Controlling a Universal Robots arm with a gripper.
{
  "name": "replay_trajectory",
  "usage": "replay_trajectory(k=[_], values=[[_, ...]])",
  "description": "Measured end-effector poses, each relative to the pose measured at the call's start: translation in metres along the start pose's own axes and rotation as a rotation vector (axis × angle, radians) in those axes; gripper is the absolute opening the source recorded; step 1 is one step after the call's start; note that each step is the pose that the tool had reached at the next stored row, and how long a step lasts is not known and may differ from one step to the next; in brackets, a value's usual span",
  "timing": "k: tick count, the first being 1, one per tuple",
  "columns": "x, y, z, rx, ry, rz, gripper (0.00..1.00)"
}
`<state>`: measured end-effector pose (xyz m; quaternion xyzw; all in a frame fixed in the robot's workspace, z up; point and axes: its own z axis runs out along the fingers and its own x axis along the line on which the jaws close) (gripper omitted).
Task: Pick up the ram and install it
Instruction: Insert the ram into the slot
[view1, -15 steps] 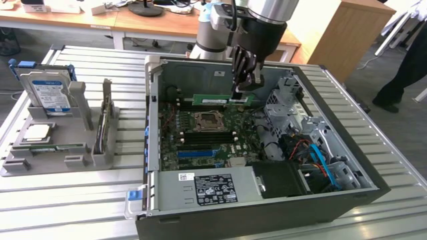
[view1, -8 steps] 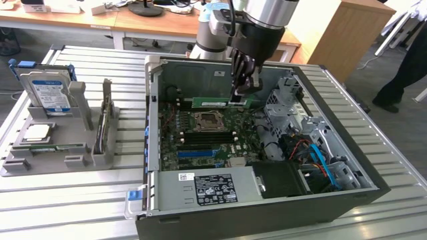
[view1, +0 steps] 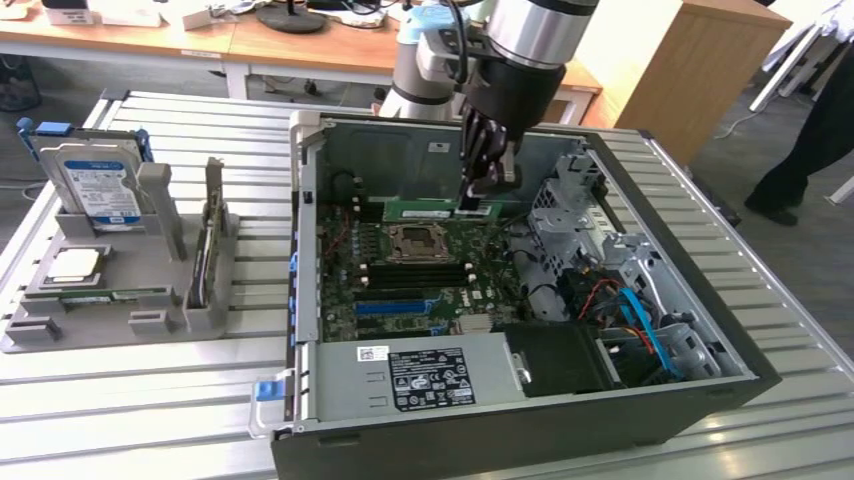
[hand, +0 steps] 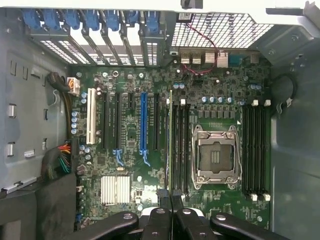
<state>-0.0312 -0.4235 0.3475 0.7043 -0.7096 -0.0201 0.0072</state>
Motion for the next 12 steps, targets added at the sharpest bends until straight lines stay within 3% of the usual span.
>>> replay_trajectory(k=[12], values=[[0.0, -0.0004, 0.0118, 0.0, -0.0001, 0.0, 0.12]])
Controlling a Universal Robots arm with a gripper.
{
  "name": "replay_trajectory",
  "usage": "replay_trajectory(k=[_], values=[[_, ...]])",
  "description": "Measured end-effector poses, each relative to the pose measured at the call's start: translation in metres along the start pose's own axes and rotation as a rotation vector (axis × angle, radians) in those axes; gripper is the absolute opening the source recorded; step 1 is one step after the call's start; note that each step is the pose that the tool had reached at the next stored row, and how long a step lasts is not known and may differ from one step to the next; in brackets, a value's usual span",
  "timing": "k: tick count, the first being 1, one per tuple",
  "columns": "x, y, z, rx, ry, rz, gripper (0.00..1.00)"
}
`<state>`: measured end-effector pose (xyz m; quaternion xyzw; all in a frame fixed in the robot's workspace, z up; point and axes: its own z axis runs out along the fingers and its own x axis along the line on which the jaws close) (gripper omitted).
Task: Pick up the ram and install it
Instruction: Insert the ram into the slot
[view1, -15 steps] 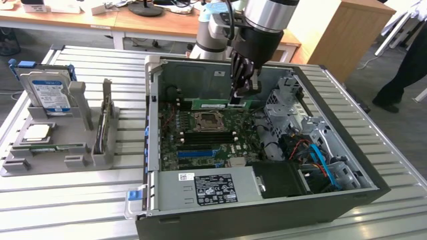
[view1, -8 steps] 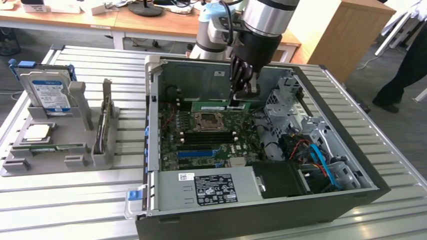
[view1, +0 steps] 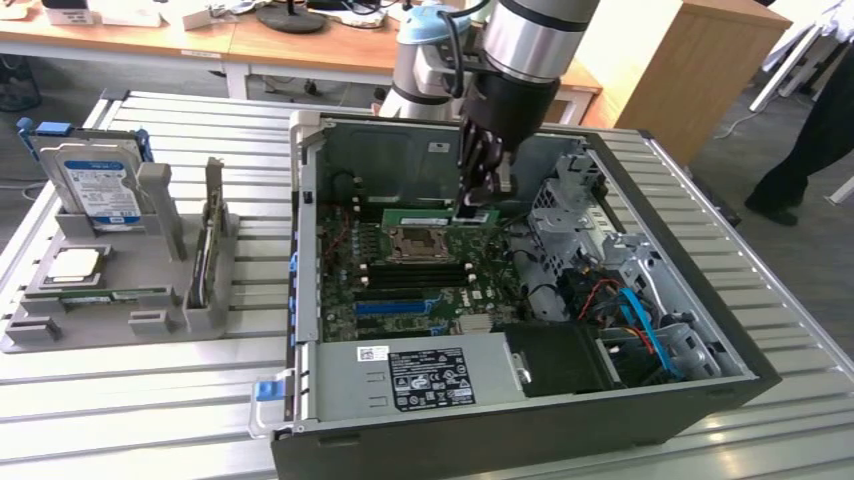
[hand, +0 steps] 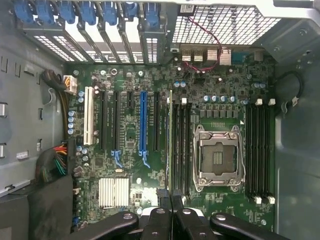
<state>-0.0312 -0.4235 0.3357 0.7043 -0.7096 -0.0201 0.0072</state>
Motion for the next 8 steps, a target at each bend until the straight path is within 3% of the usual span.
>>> replay_trajectory(k=[8], values=[[0.0001, -0.0003, 0.0061, 0.0, 0.0001, 0.0, 0.12]])
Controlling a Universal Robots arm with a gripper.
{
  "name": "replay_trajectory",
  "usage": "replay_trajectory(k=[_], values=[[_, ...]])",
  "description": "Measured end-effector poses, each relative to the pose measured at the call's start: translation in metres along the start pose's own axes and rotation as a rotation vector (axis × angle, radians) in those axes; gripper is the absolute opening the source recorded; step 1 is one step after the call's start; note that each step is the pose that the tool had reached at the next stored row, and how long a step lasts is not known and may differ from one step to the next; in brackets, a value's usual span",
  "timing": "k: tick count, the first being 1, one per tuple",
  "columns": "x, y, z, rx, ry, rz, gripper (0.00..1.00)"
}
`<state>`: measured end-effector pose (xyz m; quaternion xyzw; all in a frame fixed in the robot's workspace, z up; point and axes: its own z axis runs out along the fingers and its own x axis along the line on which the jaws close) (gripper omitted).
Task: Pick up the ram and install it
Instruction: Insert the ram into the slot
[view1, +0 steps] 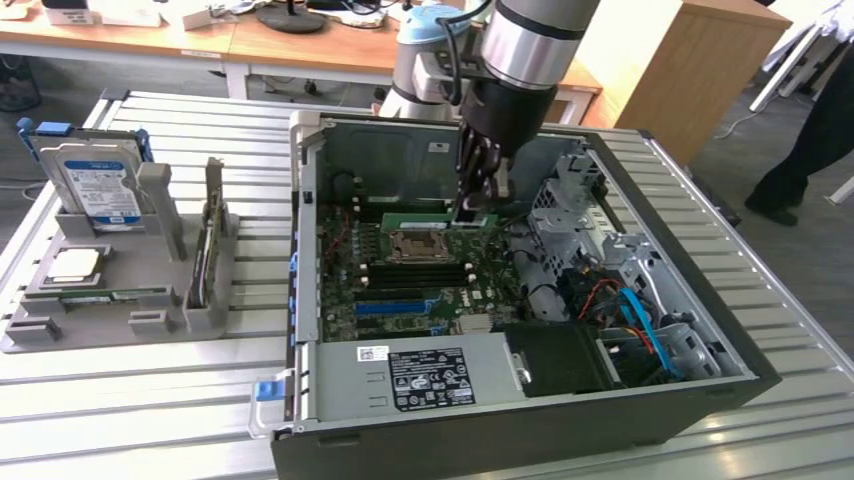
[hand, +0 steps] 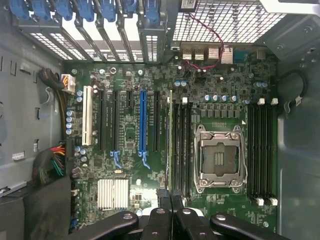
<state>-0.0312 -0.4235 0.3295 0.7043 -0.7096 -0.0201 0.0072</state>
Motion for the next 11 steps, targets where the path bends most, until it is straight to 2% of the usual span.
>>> replay_trajectory(k=[11], values=[[0.0001, -0.0003, 0.0076, 0.0, 0.0, 0.0, 0.12]])
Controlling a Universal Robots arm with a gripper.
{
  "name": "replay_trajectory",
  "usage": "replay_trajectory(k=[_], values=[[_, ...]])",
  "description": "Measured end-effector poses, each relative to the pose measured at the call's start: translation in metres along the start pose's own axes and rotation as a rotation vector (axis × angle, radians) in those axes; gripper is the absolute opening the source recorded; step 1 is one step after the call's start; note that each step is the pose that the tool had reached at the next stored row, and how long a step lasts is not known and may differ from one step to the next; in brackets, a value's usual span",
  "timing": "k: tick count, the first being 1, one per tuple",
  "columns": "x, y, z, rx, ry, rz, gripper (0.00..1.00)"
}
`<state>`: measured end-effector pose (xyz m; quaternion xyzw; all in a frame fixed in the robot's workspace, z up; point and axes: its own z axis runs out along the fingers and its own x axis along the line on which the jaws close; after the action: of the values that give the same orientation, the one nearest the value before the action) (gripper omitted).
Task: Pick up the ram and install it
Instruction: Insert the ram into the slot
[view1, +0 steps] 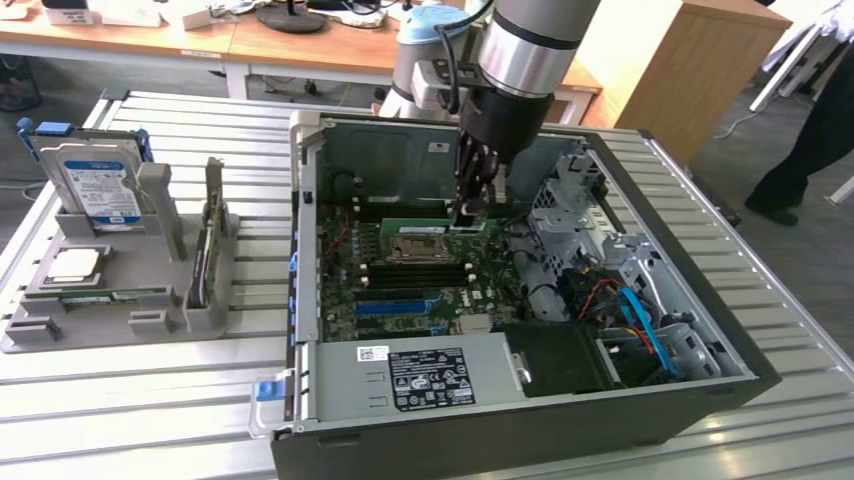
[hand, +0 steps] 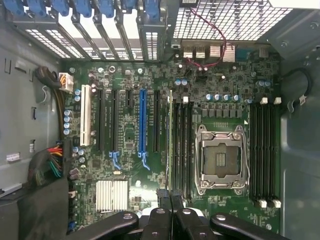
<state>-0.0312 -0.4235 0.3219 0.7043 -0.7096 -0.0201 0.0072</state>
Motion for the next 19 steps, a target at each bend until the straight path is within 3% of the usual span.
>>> replay_trajectory(k=[19], values=[[0.0, -0.0006, 0.0164, 0.0, 0.0, 0.0, 0.12]])
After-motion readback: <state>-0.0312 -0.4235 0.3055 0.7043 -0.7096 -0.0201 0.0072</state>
